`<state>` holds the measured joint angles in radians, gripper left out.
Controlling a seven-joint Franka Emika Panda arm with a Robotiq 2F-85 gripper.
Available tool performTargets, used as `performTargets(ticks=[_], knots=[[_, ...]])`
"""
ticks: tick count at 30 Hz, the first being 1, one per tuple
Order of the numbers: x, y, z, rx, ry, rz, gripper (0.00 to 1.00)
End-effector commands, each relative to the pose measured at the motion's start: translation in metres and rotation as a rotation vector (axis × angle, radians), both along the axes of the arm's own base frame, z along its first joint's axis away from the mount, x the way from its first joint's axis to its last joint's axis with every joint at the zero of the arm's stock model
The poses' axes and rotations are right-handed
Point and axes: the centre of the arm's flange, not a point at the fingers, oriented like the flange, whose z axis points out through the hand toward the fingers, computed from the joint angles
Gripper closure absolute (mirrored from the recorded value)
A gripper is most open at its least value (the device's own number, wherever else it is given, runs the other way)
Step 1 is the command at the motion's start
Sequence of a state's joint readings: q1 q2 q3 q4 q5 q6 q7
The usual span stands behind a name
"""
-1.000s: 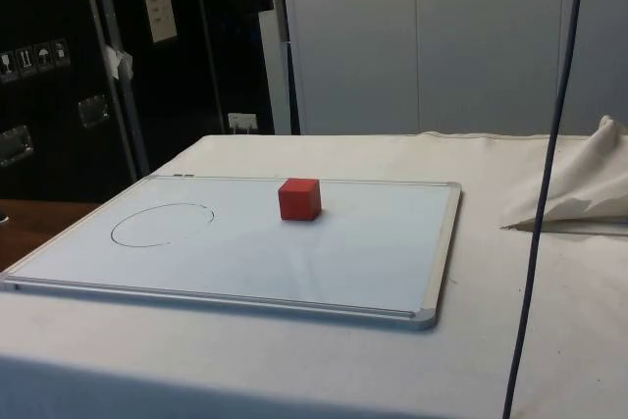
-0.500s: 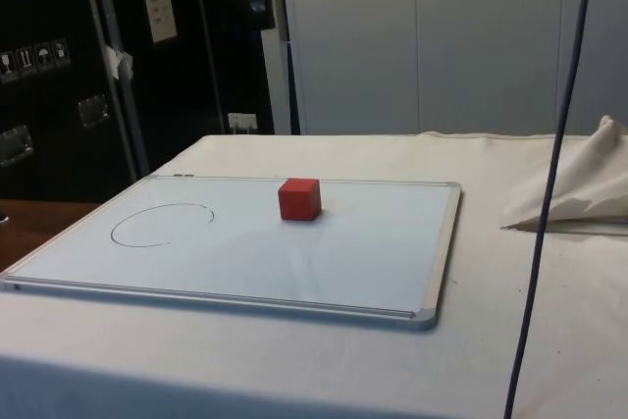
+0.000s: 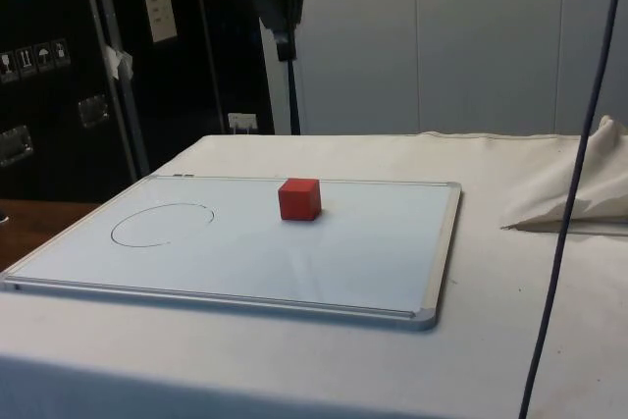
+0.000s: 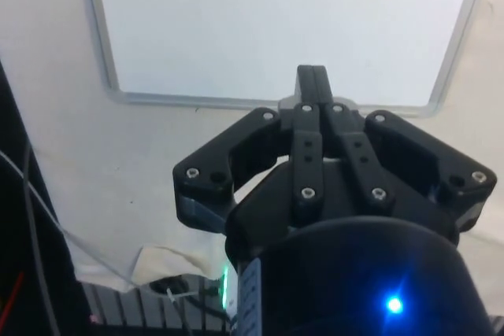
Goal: Push the cube into the marked area.
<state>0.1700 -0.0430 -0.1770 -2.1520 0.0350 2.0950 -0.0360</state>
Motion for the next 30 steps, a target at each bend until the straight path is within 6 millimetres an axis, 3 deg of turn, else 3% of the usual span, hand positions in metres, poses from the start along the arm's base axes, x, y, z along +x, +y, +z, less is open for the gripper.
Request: performTargets(ticks=[1,15,30], knots=[[-0.005,-0.001,-0.006,-0.002,-0.013,-0.005,1.0],[-0.027,-0.016,-0.055,0.0,0.011,-0.012,1.0],[-0.028,-0.012,-0.111,-0.012,0.026,-0.008,1.0]])
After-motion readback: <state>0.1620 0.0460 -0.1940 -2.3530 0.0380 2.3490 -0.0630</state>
